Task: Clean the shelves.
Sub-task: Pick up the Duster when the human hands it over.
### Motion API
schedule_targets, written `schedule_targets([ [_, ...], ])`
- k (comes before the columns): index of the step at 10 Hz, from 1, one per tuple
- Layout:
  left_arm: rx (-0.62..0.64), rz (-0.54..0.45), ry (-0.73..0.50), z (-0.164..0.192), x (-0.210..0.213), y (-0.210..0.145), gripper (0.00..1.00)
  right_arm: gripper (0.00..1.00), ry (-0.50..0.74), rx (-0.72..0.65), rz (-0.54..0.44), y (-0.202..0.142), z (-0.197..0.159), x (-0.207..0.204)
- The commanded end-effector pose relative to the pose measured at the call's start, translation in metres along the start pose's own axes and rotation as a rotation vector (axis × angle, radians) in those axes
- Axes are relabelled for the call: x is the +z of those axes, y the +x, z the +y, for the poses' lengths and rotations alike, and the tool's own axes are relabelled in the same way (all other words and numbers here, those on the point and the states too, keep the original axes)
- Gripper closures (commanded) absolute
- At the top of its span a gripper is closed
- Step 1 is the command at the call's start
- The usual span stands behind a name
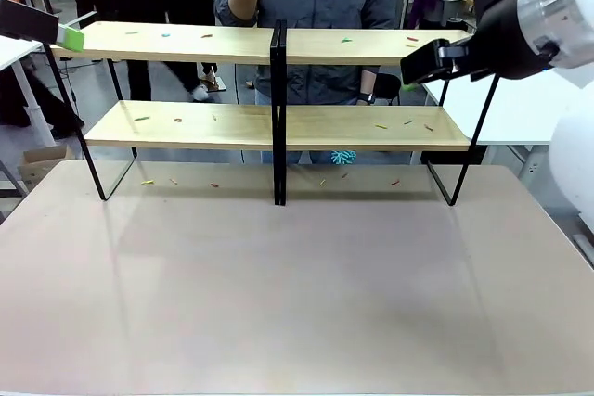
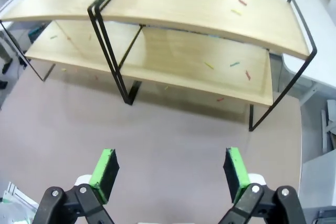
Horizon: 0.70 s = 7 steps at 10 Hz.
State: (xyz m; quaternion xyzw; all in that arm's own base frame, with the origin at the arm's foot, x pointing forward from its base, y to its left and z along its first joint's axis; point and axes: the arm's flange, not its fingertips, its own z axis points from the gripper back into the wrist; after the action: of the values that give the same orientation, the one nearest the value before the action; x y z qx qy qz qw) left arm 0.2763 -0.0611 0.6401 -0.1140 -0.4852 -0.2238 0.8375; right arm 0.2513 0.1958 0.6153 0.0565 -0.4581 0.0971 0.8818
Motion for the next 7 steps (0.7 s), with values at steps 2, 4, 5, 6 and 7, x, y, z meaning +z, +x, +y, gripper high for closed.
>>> schedule_targets([
  [2, 0.007, -0.007, -0.001, 0.0020, 0.0011, 0.0000, 0.00, 0.00, 0.017, 0.008, -0.092, -0.0002, 0.0030, 0.0011],
  [4, 0.007, -0.007, -0.001, 0.0020, 0.0011, 0.0000, 0.00, 0.00, 0.021, 0.010, -0.084, 0.0002, 0.0041, -0.0009],
  [5, 0.007, -0.007, -0.001, 0.0020, 0.0011, 0.0000, 0.00, 0.00, 0.015, 0.013, -0.074, -0.0001, 0.0045, -0.0045],
  [6, 0.007, -0.007, -0.001, 0.0020, 0.0011, 0.0000, 0.00, 0.00, 0.011, 0.009, -0.074, 0.0003, 0.0045, -0.0053],
  [7, 0.007, -0.007, -0.001, 0.0020, 0.0011, 0.0000, 0.00, 0.00, 0.012, 0.008, -0.079, 0.0007, 0.0047, -0.0043],
])
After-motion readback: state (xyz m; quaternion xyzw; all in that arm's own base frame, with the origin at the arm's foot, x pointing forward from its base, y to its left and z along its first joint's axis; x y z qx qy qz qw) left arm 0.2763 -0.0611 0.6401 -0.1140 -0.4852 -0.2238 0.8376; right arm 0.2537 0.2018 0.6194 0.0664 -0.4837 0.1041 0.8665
